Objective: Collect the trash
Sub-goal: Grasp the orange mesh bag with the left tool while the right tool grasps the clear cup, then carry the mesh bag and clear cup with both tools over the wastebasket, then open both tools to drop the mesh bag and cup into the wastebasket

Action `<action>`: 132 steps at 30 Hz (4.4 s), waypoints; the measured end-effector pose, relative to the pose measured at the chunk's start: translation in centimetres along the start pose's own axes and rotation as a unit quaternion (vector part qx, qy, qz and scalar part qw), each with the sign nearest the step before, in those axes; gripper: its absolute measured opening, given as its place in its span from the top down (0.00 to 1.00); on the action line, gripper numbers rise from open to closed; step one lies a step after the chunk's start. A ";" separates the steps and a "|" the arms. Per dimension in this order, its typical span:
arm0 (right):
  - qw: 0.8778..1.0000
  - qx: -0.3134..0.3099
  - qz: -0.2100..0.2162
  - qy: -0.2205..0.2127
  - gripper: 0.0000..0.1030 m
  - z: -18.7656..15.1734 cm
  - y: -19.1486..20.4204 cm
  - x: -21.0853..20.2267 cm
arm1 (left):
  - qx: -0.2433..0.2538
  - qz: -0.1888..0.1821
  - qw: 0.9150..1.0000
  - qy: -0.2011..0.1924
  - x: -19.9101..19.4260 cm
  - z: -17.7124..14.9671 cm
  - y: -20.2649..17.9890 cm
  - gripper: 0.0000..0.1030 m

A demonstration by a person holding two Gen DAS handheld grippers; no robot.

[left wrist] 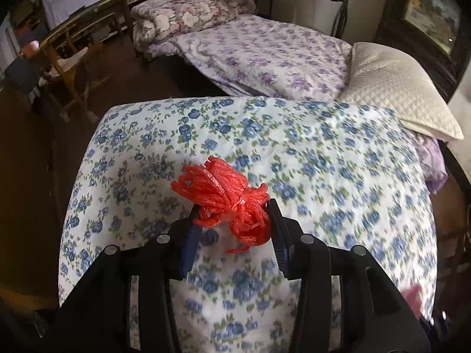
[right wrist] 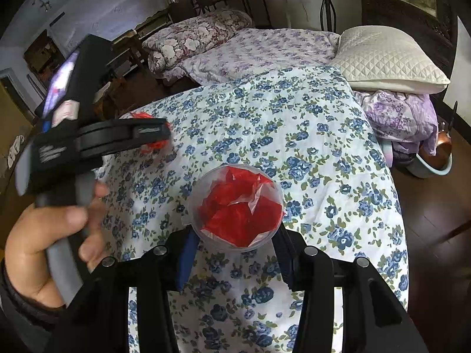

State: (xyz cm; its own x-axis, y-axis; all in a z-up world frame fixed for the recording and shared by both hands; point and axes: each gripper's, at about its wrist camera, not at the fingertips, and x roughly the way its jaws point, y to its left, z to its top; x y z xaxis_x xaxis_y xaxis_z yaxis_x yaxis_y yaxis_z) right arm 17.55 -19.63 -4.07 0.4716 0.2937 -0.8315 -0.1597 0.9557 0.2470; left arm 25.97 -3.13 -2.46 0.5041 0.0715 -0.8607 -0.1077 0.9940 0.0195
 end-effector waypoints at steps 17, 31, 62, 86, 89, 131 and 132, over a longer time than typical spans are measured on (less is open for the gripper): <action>0.997 -0.044 -0.023 0.052 0.53 -1.9 1.1 1.3 | 0.042 -0.107 0.991 0.073 -4.7 -9.9 4.3 0.57; 0.994 -0.086 -0.051 0.042 0.33 -1.7 2.4 2.3 | 0.007 -0.132 0.989 0.068 -5.0 -9.2 6.1 0.29; 0.999 -0.012 -0.013 -0.034 0.44 -5.5 -2.9 -9.4 | 0.103 -0.114 0.988 0.012 -11.2 -12.6 -0.3 0.58; 0.981 0.171 -0.092 -0.017 0.44 -24.2 -26.0 -18.4 | 0.384 -0.283 0.874 0.095 -17.9 -23.4 -33.3 0.58; 0.972 0.209 -0.110 0.017 0.44 -27.8 -29.4 -16.4 | 0.408 -0.289 0.856 0.133 -16.6 -26.4 -37.2 0.58; 0.906 0.395 -0.127 0.087 0.24 -40.0 -36.8 -9.1 | 0.411 -0.234 0.833 0.288 -5.4 -35.8 -46.2 0.32; 0.907 0.390 -0.130 0.085 0.23 -39.9 -36.5 -9.5 | 0.415 -0.232 0.835 0.278 -5.7 -35.7 -46.0 0.32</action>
State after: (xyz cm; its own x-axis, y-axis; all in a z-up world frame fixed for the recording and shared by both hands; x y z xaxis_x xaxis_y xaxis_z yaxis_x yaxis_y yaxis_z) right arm -15.68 -57.99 -25.02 0.2540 0.1130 -0.9606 0.6321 0.7323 0.2533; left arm -2.54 -52.21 -16.60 -0.1733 -0.1571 -0.9723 0.7359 0.6355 -0.2339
